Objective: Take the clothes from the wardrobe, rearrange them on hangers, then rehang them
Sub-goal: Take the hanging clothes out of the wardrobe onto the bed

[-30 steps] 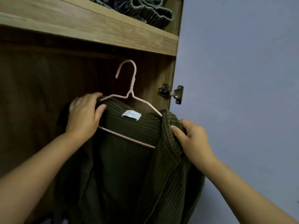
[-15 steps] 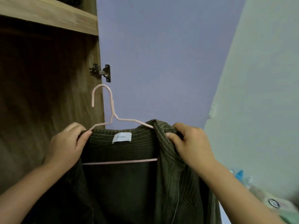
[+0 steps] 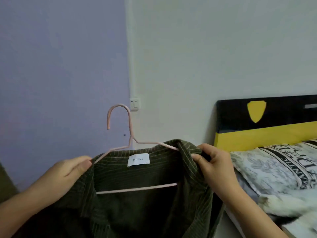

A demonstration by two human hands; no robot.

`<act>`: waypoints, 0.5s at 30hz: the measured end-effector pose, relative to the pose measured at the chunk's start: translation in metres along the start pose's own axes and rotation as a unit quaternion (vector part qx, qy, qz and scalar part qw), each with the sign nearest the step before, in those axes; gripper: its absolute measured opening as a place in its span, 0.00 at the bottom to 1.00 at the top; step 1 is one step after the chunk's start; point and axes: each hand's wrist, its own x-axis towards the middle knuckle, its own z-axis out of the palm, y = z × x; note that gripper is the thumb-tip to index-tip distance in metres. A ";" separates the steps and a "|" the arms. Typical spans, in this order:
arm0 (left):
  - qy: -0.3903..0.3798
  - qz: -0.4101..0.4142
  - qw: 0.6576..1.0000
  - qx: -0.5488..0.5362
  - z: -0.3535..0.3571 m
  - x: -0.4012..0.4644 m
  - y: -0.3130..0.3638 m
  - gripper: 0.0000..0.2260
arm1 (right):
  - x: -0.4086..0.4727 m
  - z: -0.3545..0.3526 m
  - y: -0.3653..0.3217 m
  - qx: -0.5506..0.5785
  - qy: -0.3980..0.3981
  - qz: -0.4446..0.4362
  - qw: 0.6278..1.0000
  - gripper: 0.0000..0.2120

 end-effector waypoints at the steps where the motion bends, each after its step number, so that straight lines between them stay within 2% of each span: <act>1: -0.027 0.010 0.999 0.020 0.010 0.007 0.006 0.12 | -0.009 -0.013 0.005 -0.013 0.011 0.010 1.000 0.06; 3: -0.065 0.045 0.996 0.044 0.034 0.020 0.023 0.11 | -0.027 -0.040 0.013 -0.038 0.037 0.023 0.998 0.08; 6: -0.083 0.112 0.990 0.014 0.073 0.035 0.064 0.08 | -0.051 -0.085 0.027 -0.077 0.078 0.067 0.992 0.09; 10: -0.093 0.169 0.981 -0.009 0.124 0.047 0.126 0.11 | -0.086 -0.151 0.045 -0.120 0.125 0.107 0.979 0.10; 11: -0.096 0.191 0.977 -0.010 0.138 0.048 0.142 0.12 | -0.096 -0.169 0.049 -0.124 0.139 0.120 0.975 0.10; 15: -0.122 0.248 0.961 -0.027 0.203 0.049 0.208 0.08 | -0.142 -0.241 0.063 -0.146 0.187 0.178 0.955 0.06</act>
